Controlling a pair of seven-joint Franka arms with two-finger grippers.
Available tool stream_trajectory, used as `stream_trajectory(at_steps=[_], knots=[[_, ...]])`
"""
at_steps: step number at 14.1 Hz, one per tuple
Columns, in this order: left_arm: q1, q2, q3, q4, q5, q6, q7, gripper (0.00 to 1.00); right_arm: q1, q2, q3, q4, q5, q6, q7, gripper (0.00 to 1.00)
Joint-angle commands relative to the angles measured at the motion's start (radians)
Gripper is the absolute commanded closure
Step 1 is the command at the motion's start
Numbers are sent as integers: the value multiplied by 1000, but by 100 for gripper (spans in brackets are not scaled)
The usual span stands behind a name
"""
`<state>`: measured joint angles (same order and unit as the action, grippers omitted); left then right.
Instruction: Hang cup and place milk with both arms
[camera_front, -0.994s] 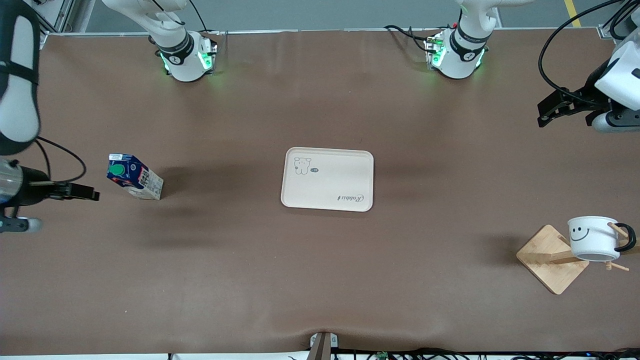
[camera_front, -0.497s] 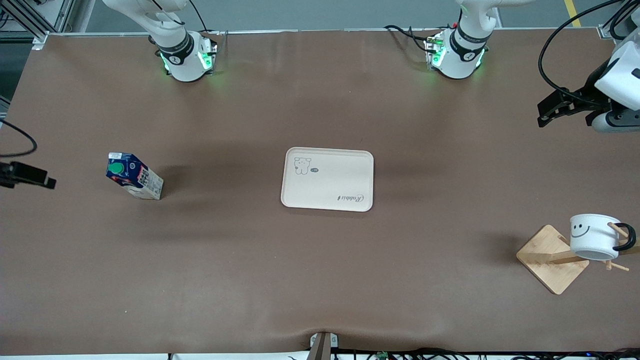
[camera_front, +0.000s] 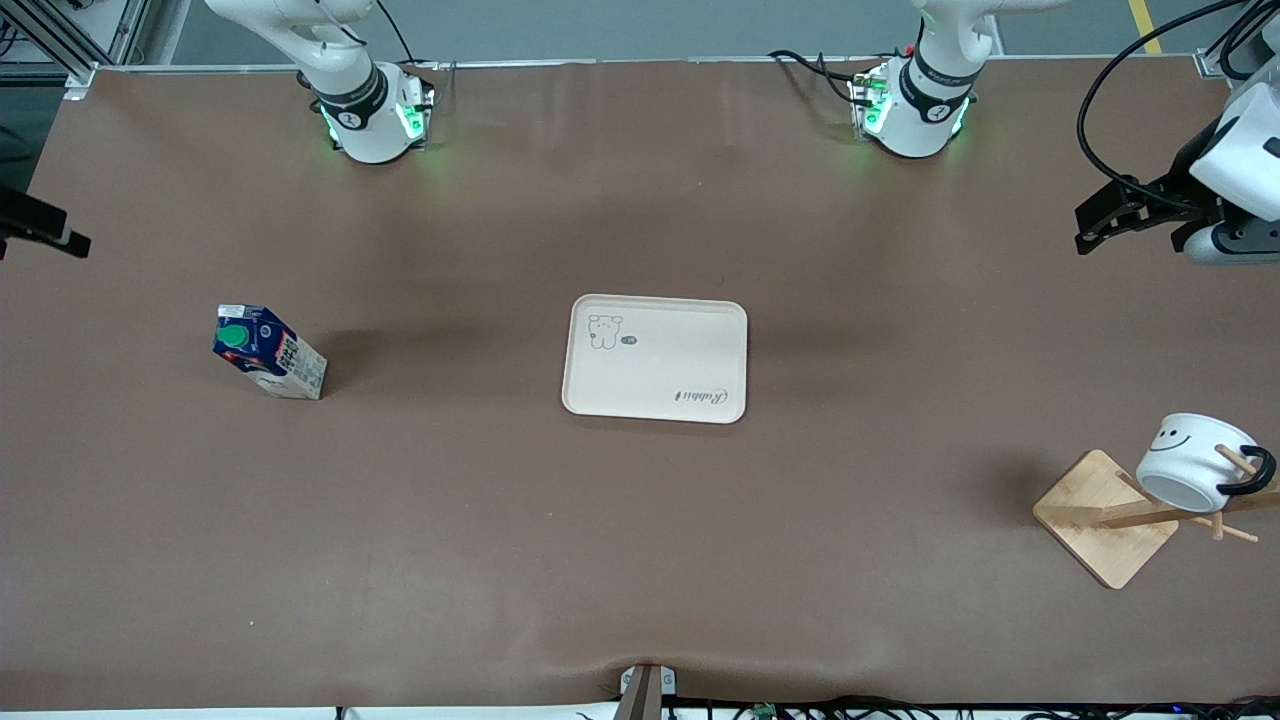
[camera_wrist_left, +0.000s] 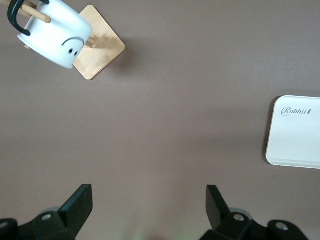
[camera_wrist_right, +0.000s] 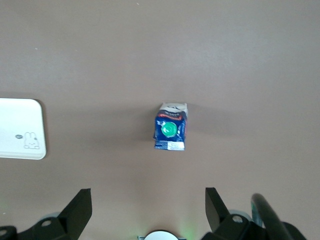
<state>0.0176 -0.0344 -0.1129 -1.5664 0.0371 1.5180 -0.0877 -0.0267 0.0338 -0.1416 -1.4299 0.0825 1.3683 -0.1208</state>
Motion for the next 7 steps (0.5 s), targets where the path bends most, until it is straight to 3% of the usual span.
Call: stream_trajectory(at_steps=[1, 7], knots=[[4, -10, 1, -7, 1, 1, 9, 0, 31, -95, 8, -127, -61, 46, 1, 0], [2, -10, 1, -7, 3, 1, 11, 0, 30, -91, 5, -101, -78, 18, 1, 0]])
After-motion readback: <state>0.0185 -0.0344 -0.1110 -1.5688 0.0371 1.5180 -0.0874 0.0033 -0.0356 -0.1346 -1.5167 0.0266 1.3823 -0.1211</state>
